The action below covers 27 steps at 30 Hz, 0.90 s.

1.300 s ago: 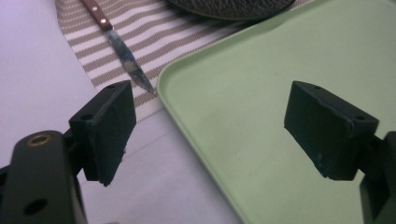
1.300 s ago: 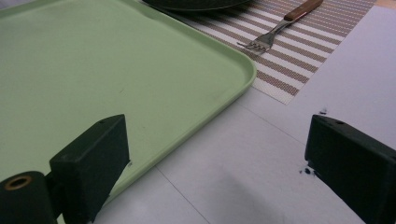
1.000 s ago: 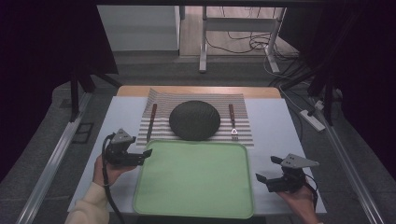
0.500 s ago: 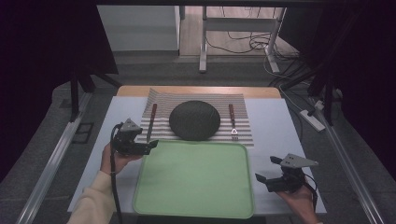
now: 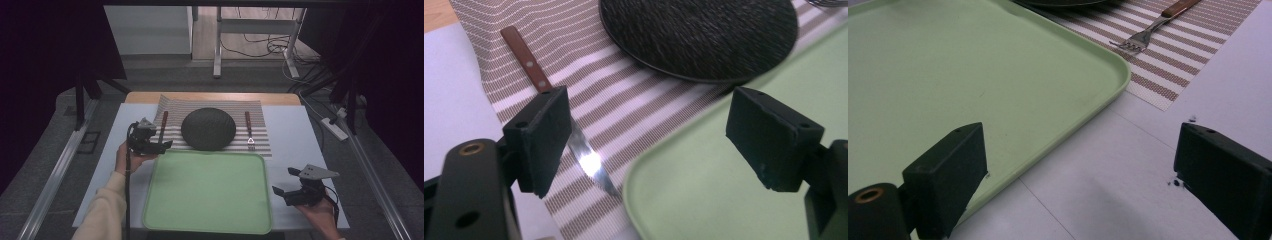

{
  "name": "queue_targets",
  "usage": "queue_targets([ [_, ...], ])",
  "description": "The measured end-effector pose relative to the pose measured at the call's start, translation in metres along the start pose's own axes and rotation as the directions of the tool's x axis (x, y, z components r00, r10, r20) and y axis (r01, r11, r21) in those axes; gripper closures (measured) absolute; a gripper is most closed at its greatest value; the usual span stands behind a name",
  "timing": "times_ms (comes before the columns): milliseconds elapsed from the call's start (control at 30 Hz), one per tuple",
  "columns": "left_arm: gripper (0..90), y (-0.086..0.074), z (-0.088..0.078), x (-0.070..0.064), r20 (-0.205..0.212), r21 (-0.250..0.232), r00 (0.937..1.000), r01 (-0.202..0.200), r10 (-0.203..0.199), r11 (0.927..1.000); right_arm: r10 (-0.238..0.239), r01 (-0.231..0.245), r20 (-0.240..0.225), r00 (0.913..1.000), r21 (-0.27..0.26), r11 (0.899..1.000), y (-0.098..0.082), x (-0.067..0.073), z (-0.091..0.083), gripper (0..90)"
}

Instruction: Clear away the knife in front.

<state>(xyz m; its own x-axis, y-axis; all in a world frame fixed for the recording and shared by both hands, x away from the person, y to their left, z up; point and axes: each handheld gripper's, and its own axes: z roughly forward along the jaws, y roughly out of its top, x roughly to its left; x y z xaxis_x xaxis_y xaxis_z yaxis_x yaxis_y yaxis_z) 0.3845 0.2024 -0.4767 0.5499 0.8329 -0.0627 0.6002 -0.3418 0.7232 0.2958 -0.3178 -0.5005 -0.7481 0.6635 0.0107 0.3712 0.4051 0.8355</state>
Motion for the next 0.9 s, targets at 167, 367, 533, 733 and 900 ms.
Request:
queue_targets([
  [167,22.3,0.01,0.01,0.004,0.0,0.014,1.0,-0.009,0.009,0.9999,-0.002,0.002,0.0,1.0,0.003,1.0,0.0,0.0,0.0,6.9],
  [367,27.7,0.017,0.023,0.012,0.007,0.034,0.9999,-0.011,0.011,0.9994,-0.002,0.002,-0.003,1.0,0.009,1.0,0.0,0.001,0.001,6.9],
  [533,39.2,0.014,0.029,0.017,0.035,0.059,0.9993,-0.012,0.01,0.9982,0.0,0.0,-0.001,1.0,0.008,1.0,0.0,0.0,0.001,6.9],
  [733,76.8,0.007,0.036,0.024,0.076,0.09,0.9971,-0.007,0.001,0.9959,-0.002,0.002,-0.002,1.0,0.01,1.0,0.0,0.001,0.001,7.0],
  [900,88.6,0.002,0.044,0.024,0.097,0.145,0.9952,-0.027,0.013,0.989,-0.005,0.005,-0.002,1.0,0.015,1.0,0.0,0.001,0.001,7.0],
])
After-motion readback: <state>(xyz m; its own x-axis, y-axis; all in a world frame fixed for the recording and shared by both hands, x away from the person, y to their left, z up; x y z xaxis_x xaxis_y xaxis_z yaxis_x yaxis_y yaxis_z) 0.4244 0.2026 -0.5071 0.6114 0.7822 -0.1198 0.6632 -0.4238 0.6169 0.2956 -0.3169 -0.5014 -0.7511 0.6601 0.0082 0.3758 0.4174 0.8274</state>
